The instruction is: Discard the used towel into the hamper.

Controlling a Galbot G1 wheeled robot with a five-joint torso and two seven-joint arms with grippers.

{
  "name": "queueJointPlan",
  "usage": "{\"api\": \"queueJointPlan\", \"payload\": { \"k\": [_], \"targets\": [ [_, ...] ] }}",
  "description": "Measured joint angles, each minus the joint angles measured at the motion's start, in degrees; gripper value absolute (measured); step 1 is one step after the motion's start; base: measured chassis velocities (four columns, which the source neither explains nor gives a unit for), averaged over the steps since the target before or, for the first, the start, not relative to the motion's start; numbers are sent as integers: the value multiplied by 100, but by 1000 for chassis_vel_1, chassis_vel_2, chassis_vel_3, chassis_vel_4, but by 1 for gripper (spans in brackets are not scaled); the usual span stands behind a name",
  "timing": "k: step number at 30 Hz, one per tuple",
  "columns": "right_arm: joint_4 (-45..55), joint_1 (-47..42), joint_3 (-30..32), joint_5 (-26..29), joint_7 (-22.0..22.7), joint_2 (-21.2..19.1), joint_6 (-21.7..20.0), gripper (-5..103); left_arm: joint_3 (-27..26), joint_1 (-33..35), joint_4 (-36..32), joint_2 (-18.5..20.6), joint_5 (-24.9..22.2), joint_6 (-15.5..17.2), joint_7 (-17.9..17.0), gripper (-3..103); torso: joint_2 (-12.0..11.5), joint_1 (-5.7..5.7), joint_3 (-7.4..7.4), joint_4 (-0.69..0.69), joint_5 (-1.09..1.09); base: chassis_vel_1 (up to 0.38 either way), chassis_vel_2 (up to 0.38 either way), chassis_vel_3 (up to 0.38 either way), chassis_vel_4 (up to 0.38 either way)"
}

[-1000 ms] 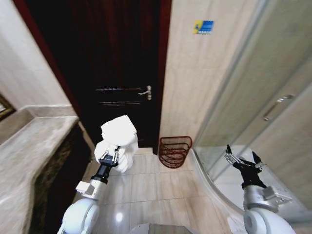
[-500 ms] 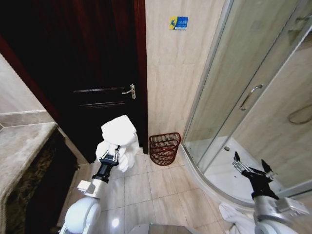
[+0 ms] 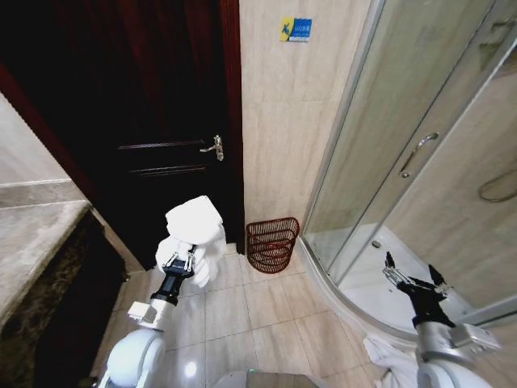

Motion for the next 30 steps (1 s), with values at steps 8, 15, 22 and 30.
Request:
{"api": "queueJointPlan", "payload": {
  "k": [8, 15, 22, 30],
  "targets": [
    [-144, -230, 357, 306, -68, -232, 133, 100, 90, -50, -20, -212, 134, -12, 0, 14, -213, -100, -116, 0, 0, -63, -70, -64, -60],
    [-170, -150, 259, 260, -89, -270, 73, 100, 83, -35, -160, -292, 183, -16, 15, 14, -467, -208, -258, 1, 0, -89, -103, -83, -89],
    [-238, -52, 249, 246, -88, -261, 31, 100, 81, -54, -148, -264, 170, 19, 16, 14, -656, -291, -363, 1, 1, -120, -114, -101, -113],
    [-388, -34, 231, 226, -104, -259, 72, 100, 56, -50, -13, -261, 119, -1, 16, 14, -815, -364, -450, 2, 0, -62, -47, -56, -58]
  ]
}}
